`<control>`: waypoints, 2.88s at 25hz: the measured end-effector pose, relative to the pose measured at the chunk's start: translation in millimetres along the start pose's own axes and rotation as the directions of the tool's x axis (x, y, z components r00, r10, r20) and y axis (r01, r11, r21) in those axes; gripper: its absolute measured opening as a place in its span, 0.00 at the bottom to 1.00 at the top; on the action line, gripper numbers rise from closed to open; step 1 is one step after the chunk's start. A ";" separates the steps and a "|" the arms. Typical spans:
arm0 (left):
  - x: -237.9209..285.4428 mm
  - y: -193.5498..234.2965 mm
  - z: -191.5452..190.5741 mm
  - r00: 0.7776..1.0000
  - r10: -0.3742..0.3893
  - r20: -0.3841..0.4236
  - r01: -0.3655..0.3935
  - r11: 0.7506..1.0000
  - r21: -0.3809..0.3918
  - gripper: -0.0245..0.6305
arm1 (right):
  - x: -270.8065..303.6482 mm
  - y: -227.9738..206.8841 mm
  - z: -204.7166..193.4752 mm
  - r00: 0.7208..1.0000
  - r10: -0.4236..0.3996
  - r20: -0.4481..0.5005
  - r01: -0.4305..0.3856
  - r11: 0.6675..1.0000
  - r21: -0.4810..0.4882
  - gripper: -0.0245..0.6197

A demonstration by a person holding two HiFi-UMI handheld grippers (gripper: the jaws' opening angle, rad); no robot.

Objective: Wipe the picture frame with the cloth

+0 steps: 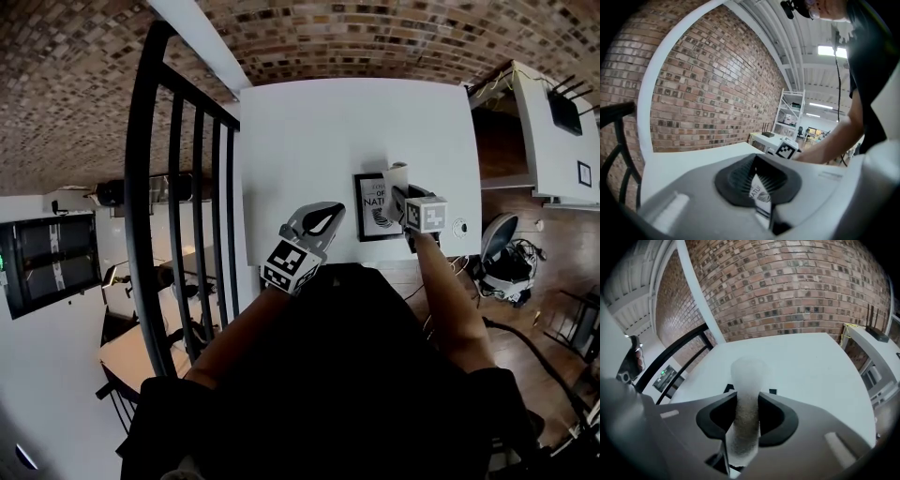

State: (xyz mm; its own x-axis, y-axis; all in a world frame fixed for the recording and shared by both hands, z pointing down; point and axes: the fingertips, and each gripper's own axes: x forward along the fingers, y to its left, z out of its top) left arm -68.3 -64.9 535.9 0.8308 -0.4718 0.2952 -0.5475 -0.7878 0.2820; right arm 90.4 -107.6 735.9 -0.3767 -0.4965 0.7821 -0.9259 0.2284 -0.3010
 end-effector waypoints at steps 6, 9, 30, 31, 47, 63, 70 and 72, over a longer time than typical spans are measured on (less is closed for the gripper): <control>-3.0 -2.4 1.2 1.000 -0.005 0.000 0.005 1.000 0.005 0.04 | 3.5 88.4 -11.0 0.985 0.165 -0.039 -0.167 0.984 -0.053 0.22; -5.4 -3.9 -4.2 1.000 -0.001 0.000 0.001 1.000 0.004 0.04 | 15.5 98.4 -35.7 0.979 0.181 -0.089 -0.187 0.980 -0.072 0.22; -16.7 -24.0 -23.8 0.999 -0.024 -0.029 0.025 1.000 0.007 0.04 | -8.8 -11.3 -86.4 0.982 -0.065 -0.177 0.059 0.998 -0.036 0.22; -16.0 -24.9 -24.0 0.999 -0.026 -0.028 0.027 1.000 0.010 0.04 | -11.3 -15.2 -86.9 0.982 -0.073 -0.173 0.069 0.997 -0.031 0.22; 66.7 -23.1 -23.5 0.993 -0.043 -0.109 0.050 0.997 0.060 0.04 | -15.9 81.7 -53.3 0.995 0.052 -0.079 -0.064 0.987 -0.147 0.22; 86.2 -35.9 -57.3 0.975 -0.061 -0.213 0.074 0.996 0.056 0.04 | -17.0 22.3 -115.4 0.985 -0.027 -0.170 0.014 0.997 -0.078 0.22; 89.5 -34.0 -64.9 0.972 -0.060 -0.228 0.074 0.996 0.052 0.04 | -32.1 -13.4 -101.9 0.991 -0.080 -0.110 0.076 0.996 -0.040 0.22; 92.5 -32.3 -65.7 0.970 -0.062 -0.235 0.078 0.995 0.056 0.04 | -31.5 -11.8 -96.1 0.991 -0.091 -0.100 0.086 0.995 -0.055 0.22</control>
State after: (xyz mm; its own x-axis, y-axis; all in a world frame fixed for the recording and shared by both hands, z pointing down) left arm 19.7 -57.1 614.1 0.8168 -0.3156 0.4829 -0.4750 -0.8429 0.2527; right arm 116.1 -14.1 767.3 -0.2858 -0.4286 0.8571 -0.9519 0.2303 -0.2023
